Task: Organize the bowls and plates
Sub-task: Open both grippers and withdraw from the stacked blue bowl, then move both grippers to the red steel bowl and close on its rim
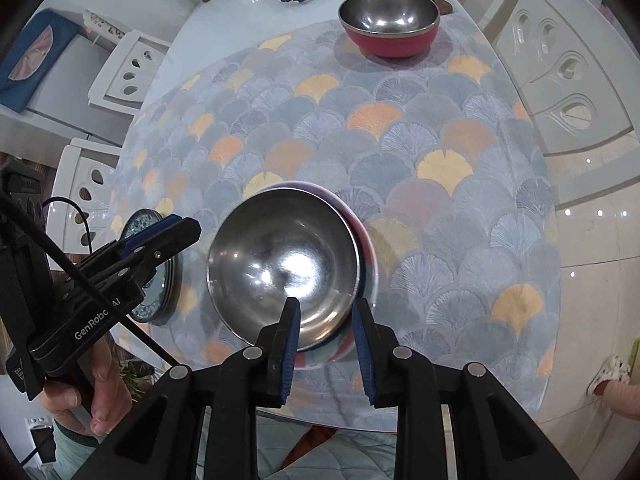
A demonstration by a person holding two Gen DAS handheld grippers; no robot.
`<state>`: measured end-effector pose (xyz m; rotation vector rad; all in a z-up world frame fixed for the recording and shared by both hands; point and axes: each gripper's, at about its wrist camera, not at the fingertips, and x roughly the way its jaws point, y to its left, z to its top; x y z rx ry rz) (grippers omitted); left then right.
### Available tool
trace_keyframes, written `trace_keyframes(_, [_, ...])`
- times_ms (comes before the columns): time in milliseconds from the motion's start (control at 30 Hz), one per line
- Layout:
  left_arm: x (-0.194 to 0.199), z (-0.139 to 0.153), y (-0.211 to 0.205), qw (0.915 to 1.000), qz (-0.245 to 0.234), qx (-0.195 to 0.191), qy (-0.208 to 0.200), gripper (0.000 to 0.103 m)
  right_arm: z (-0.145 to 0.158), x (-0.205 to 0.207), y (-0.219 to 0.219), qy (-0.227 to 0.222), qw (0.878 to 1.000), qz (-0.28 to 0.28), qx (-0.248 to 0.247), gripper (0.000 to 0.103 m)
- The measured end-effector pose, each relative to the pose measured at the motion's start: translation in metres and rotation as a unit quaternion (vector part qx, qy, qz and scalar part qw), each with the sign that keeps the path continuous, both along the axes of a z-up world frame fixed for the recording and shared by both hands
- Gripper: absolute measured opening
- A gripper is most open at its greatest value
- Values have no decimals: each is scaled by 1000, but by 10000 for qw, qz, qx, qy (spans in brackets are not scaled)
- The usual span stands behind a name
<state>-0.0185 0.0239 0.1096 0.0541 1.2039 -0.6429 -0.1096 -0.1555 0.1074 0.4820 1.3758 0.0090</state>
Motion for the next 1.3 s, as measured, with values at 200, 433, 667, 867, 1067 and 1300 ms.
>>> trace_keyframes(200, [20,37,-10,9988,-70,-348,-339,25,15,11,-8,-189,9998,-88,-1,26])
trace_keyframes(433, [45,86,-37,9938,-317,-626,-862,25,43,23,-36,-566,9977,-382,-49,28])
trace_keyframes(667, [66,108,-69,9886,-649,-713,-1159,28,58,37,-75,-769,9943,-738,-84,33])
trace_keyframes(867, [95,113,-97,9866,-811,-700,-1234,29,72,63,-111,-990,9898,-1005,-187,53])
trace_keyframes(1067, [139,87,-122,9912,-780,-555,-913,29,64,97,-143,-966,9877,-1219,-186,56])
trace_keyframes(1300, [179,48,-137,9960,-609,-571,-334,43,33,137,-171,-723,9874,-1408,-33,56])
